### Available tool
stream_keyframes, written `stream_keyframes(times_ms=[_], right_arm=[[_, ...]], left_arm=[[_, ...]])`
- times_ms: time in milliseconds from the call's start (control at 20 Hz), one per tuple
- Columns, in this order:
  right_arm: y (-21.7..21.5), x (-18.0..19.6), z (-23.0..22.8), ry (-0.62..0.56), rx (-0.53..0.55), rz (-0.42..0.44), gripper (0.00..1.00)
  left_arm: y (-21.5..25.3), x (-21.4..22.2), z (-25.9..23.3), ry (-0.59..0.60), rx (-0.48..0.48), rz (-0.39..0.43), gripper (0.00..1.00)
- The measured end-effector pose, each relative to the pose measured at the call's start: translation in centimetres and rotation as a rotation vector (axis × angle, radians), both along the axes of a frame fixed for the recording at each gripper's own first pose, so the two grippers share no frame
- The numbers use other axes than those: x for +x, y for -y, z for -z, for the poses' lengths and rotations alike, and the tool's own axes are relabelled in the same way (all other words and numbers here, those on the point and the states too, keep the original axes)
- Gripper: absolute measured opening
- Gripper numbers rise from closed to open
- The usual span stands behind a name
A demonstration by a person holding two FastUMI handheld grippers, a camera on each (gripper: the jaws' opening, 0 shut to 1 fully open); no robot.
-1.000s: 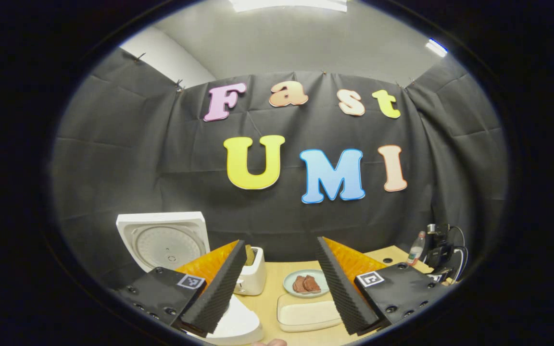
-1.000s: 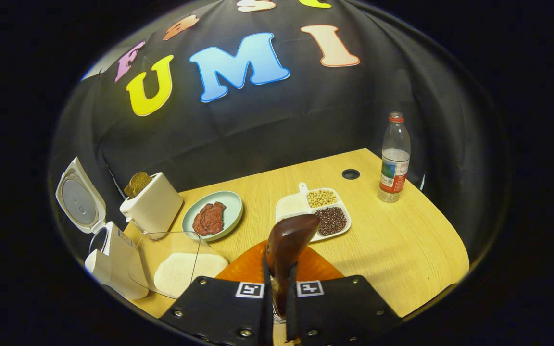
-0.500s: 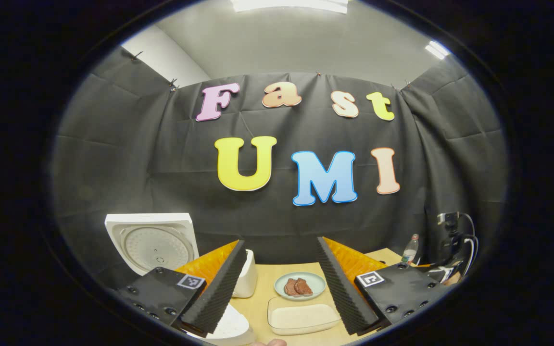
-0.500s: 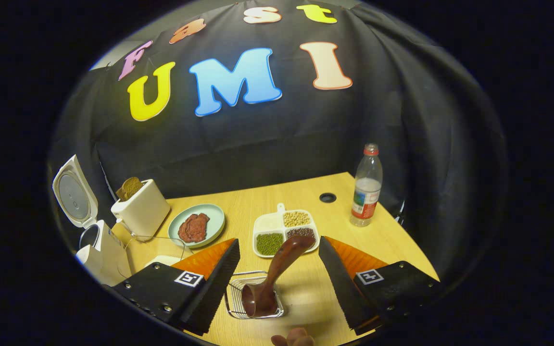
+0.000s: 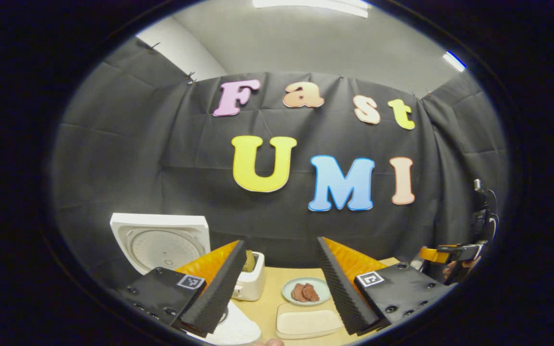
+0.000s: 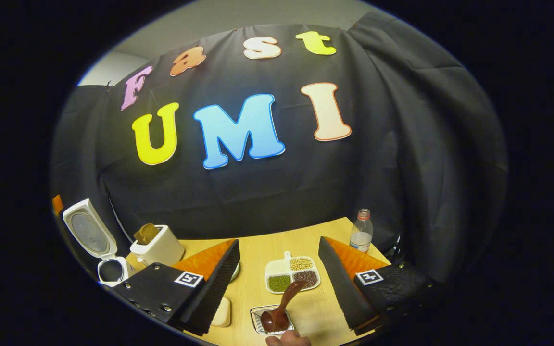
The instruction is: Close the left gripper, press the button to open the rice cooker; take a wooden spoon from the chopstick holder with the right hand, scoop a spoonful of rice and pour it into the rice cooker, then put the wooden spoon back into the chopstick holder.
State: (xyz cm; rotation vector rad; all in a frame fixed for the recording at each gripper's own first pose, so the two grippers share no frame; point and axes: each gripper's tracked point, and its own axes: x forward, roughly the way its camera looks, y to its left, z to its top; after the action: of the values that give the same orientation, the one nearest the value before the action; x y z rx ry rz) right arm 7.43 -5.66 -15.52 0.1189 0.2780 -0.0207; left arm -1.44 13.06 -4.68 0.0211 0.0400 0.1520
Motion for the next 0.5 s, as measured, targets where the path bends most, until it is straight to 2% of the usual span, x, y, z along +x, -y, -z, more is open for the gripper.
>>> stream_keyframes(times_ms=[50,100,300,500], right_arm=[[-0.3,0.1,-0.4,0.002,-0.007,-0.008,1.00],[-0.9,0.2,-0.5,-0.004,-0.012,-0.028,0.99],[-2.8,0.2,-1.1,-0.010,-0.014,-0.084,1.00],[-4.2,0.6,-1.1,-0.024,-0.016,-0.123,0.99]], left_arm=[[-1.8,0.2,-0.5,0.000,-0.004,-0.027,0.94],[-3.7,0.5,-1.1,0.001,-0.005,-0.060,0.98],[-11.2,1.3,-2.9,-0.006,-0.031,-0.175,1.00],[-18.6,2.7,-4.3,-0.033,-0.019,-0.271,0.96]])
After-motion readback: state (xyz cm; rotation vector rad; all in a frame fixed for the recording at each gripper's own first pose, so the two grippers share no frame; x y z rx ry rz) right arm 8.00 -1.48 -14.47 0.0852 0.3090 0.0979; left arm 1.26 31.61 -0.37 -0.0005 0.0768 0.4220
